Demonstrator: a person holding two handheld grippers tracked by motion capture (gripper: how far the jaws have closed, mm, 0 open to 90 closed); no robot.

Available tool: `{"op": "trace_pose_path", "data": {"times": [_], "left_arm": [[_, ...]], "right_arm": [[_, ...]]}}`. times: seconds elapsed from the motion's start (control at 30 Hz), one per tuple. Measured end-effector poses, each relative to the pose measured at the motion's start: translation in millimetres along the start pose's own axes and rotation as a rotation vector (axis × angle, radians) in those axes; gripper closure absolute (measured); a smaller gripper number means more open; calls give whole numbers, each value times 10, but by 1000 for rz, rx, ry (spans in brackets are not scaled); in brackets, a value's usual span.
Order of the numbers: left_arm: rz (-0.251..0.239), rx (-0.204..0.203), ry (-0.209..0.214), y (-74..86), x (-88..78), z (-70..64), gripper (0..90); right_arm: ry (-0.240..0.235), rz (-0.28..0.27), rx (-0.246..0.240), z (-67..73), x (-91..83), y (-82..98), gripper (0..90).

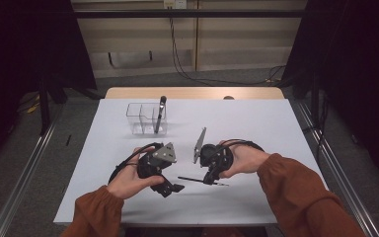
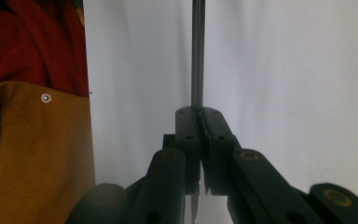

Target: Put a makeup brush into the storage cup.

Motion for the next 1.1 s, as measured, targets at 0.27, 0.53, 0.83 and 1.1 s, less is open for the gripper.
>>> {"op": "trace_pose_path", "data": {"times": [0.27,0.53,0.83,1.1], "left_arm": [[45,39,48,-5,53,-10,104],[129,52,50,-8,109,-2,217],[133,41,82,-38,97,24,441],[136,26,81,-45,131,79,576]], "right_arm": [[-18,-1,-15,37,26,-21,864],[-25,-4,-14,15,36,-15,864],[-25,-9,-22,22,46,-29,864],[-13,-21,-25,10,49,-35,864]]}}
Point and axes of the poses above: each handheld gripper's, and its own axes: x roughly forward along the jaws, y roughly out of its underside, z roughly to its left, the point moved 3 cm from there along x, roughly forward along the jaws, and after that the axes turned 5 degrees about -x, right-handed, at the moved point
